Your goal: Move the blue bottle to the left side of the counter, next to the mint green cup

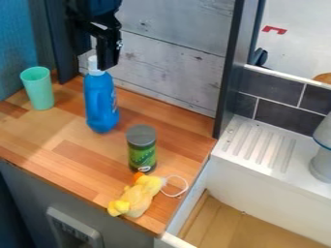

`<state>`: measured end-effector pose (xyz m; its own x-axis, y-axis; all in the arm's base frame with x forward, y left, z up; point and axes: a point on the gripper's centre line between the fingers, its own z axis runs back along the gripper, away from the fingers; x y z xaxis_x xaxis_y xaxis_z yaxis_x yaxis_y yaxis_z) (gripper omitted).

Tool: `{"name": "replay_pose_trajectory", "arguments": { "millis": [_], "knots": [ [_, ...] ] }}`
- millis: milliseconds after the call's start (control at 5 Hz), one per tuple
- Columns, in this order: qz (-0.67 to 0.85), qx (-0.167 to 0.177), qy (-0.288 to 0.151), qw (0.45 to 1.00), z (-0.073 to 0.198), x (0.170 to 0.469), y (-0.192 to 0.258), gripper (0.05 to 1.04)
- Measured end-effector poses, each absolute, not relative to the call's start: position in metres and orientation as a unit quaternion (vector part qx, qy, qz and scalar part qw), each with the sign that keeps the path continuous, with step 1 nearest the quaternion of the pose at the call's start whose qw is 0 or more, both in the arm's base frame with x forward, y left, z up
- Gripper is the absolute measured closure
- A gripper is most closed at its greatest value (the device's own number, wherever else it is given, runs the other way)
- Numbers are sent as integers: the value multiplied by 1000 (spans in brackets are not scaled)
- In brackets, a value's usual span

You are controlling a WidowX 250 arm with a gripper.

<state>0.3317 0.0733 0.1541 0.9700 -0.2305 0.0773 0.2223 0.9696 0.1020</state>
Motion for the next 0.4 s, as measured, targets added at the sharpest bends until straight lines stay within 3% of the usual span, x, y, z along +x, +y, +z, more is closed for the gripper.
{"name": "replay_pose_trajectory", "arguments": {
  "millis": [200,400],
  "knots": [
    [-115,41,-26,992,142,330,73,83],
    [-119,47,-40,991,149,334,78,83]
  ]
}}
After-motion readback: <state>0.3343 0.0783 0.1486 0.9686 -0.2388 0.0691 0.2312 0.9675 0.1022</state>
